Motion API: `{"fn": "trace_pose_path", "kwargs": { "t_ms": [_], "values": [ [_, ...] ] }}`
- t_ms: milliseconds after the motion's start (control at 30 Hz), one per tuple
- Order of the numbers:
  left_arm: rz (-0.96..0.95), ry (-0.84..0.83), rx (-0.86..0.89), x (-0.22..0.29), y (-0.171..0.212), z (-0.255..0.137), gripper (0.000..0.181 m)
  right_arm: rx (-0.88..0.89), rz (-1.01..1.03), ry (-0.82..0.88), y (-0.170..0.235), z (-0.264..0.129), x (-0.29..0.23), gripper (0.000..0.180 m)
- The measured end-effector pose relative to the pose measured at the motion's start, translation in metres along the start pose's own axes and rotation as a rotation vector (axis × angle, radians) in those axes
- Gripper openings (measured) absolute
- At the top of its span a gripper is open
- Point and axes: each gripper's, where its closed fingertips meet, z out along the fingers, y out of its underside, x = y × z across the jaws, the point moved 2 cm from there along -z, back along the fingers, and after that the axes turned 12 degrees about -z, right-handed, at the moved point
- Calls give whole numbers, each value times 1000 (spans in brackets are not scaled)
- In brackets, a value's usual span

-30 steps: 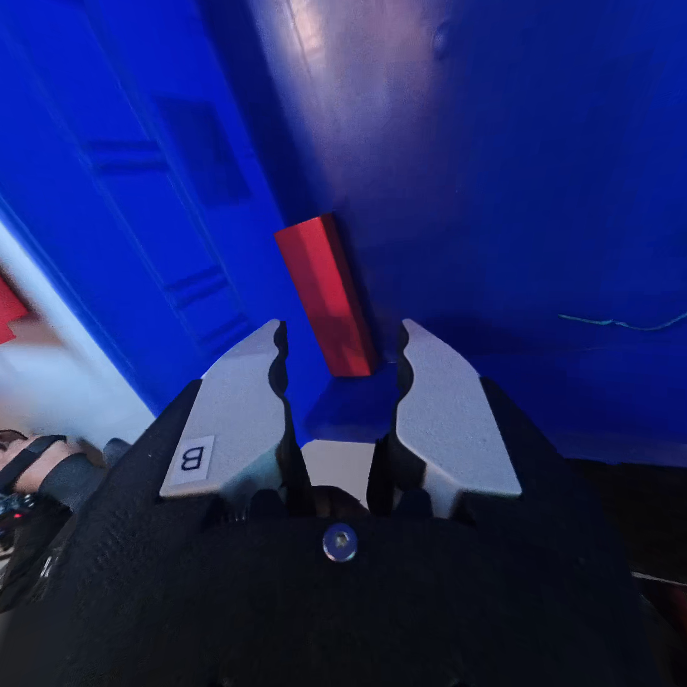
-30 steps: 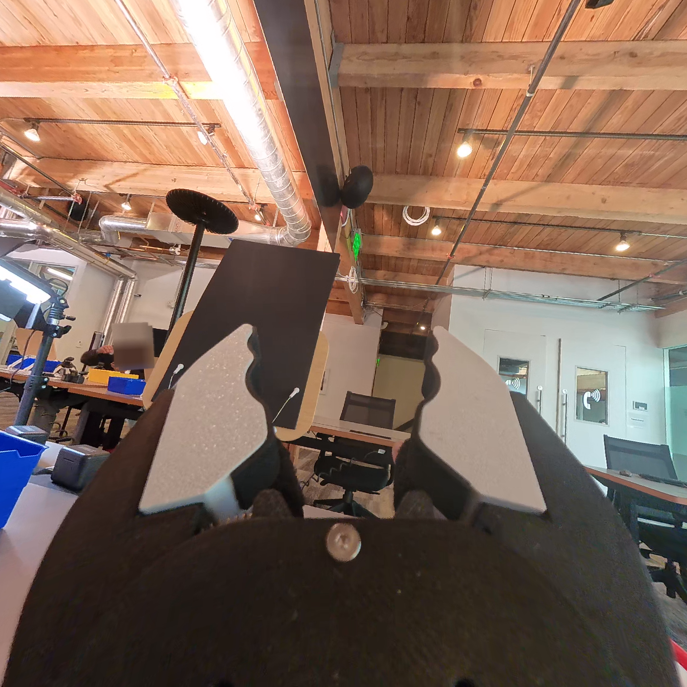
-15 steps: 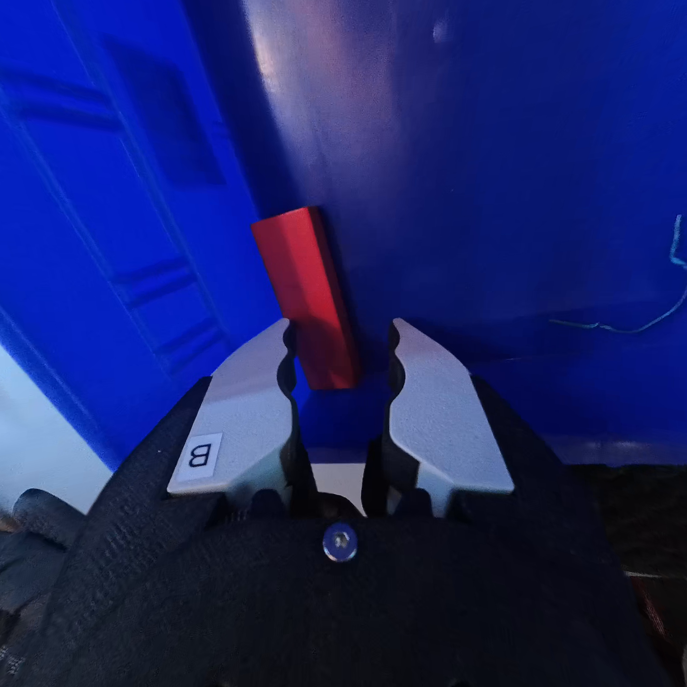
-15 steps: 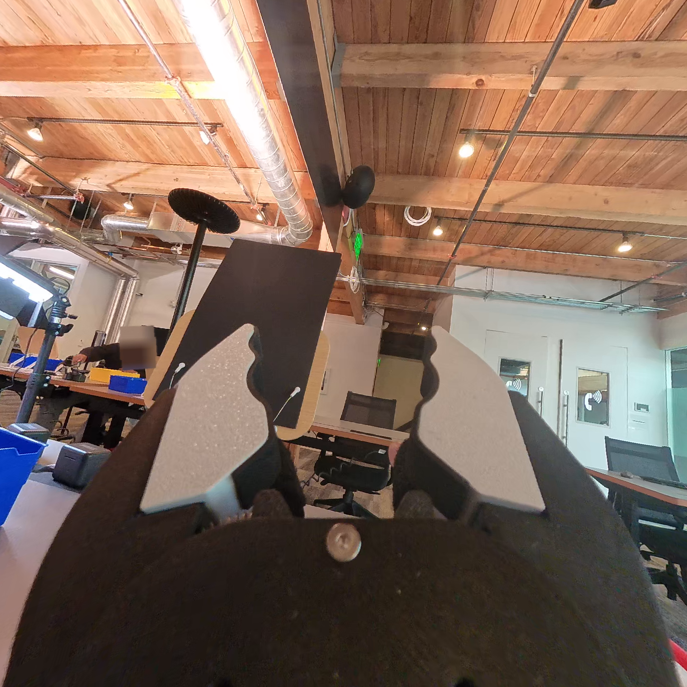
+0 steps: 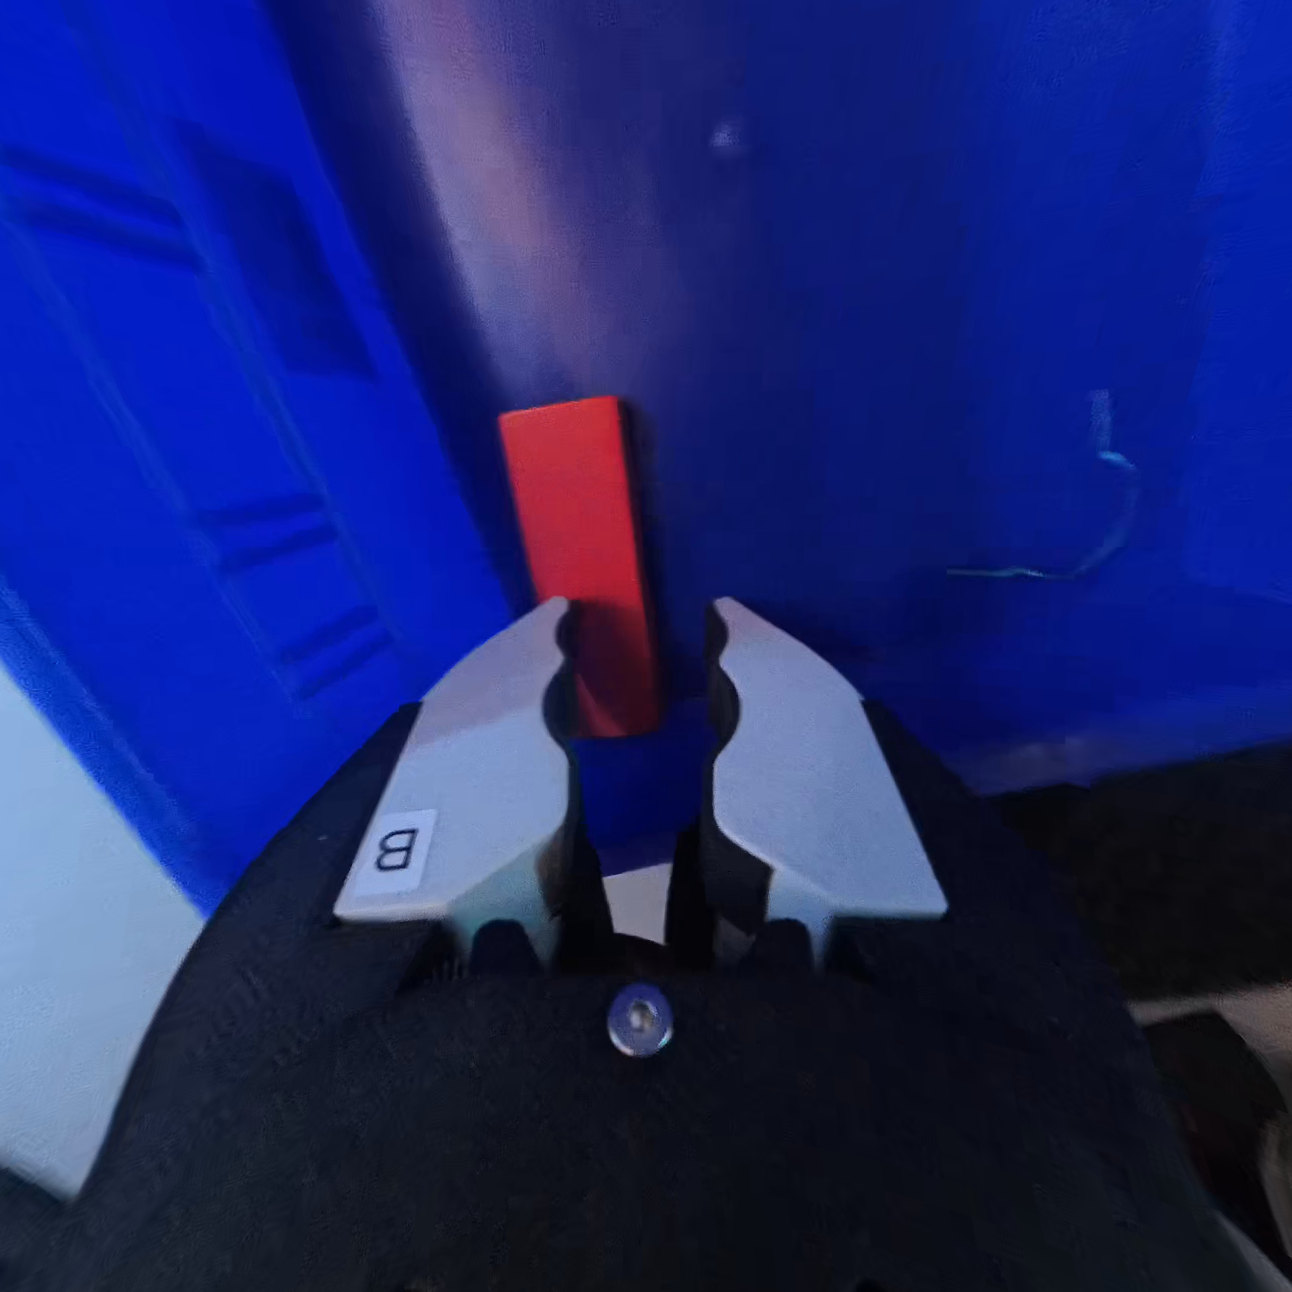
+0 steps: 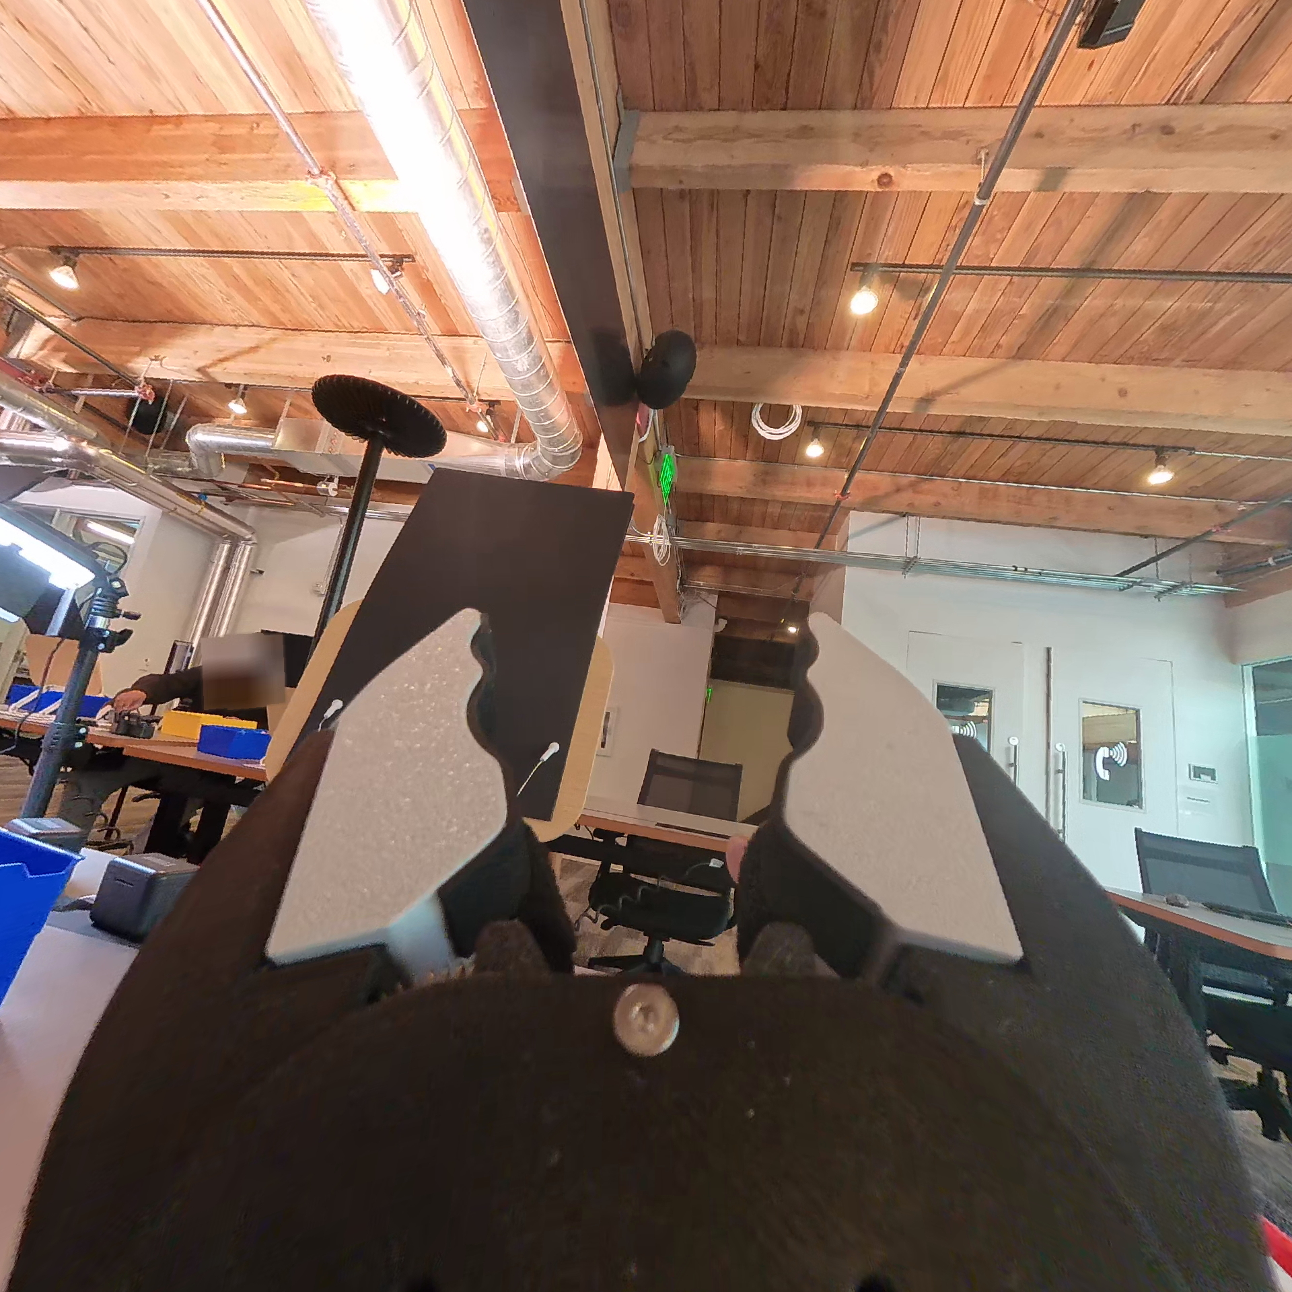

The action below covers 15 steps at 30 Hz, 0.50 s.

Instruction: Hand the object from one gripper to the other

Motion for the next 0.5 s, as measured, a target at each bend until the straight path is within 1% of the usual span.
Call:
{"fn": "trace_pose_path", "kwargs": {
  "t_ms": [33, 67, 100, 133, 200, 267, 333, 400, 433, 467, 500],
  "values": [
    [24, 166, 1, 19, 1, -5, 40, -1, 0, 0, 0, 0, 0, 82],
    [24, 223, 3, 26, 1, -9, 37, -4, -1, -1, 1, 0, 0, 82],
    [17, 126, 16, 16, -1, -9, 35, -9, -2, -2, 3, 0, -1, 82],
    [30, 42, 12, 9, -1, -8, 48, -12, -2, -3, 3, 0, -1, 82],
    [63, 15, -9, 12, -1, -4, 57, -13, -1, -4, 4, 0, -1, 82],
    [63, -105, -25, 1, -4, -1, 59, -12, -2, -6, 4, 0, -2, 82],
    [54, -153, -58, -4, -6, 4, 59, -14, -3, -9, 4, 0, -2, 81],
    [39, -148, -121, -6, -3, 11, 58, -16, -2, -12, 5, 0, -3, 81],
    [21, -117, -113, -4, -6, 12, 51, -15, -3, -12, 4, 0, -3, 81],
    [28, -102, -112, -3, -6, 12, 49, -14, -4, -11, 4, 0, -3, 80],
    [41, -107, -97, -5, -7, 12, 39, -14, -4, -11, 4, 0, -2, 80]
  ]
}}
